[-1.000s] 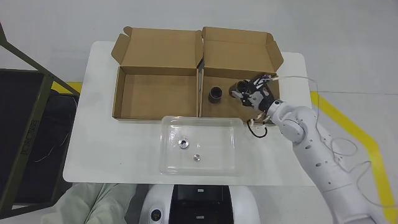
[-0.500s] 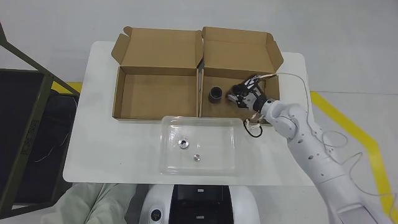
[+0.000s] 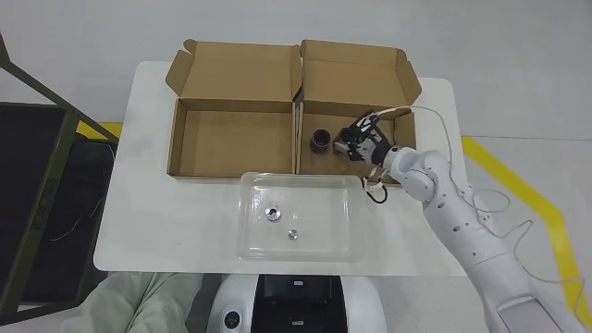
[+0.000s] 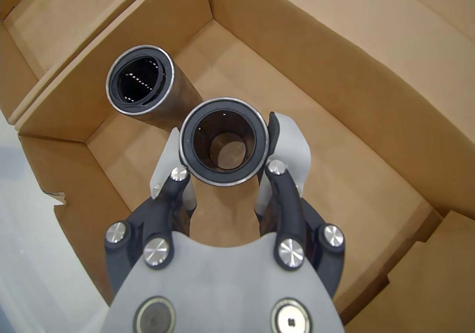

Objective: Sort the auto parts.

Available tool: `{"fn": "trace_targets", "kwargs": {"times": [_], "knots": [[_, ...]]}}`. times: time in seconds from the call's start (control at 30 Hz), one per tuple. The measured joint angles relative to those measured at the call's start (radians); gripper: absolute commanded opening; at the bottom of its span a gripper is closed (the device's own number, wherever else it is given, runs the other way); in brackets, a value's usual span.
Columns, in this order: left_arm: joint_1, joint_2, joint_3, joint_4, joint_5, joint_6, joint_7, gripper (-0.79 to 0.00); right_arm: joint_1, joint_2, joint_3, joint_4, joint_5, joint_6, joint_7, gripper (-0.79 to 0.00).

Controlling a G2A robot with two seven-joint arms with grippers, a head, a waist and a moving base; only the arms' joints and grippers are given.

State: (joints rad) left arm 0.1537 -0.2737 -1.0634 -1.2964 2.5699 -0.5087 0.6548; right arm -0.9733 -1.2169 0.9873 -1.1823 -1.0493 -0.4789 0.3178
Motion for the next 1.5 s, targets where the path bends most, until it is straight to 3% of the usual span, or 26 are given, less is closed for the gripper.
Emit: {"fn": "trace_targets", "kwargs": {"times": [0.37,0.87,1.2,1.5], "knots": [[0.0,0.0,0.0,0.0,0.0,0.0,0.0,0.0,-0.039,0.014,0.04,-0.107,-0.038,-0.002,0.005,-0.197],[0.0,0.0,0.0,0.0,0.0,0.0,0.0,0.0,-0.157,0.044,0.099,-0.392,-0.095,-0.081,0.03,-0.2],[0.0,0.0,0.0,0.0,0.0,0.0,0.0,0.0,-0.199,0.05,0.045,-0.548,-0.181,-0.166,0.051,-0.095],[0.0,0.0,0.0,0.0,0.0,0.0,0.0,0.0,-0.221,0.055,0.007,-0.6,-0.213,-0.24,0.053,-0.086]]}}
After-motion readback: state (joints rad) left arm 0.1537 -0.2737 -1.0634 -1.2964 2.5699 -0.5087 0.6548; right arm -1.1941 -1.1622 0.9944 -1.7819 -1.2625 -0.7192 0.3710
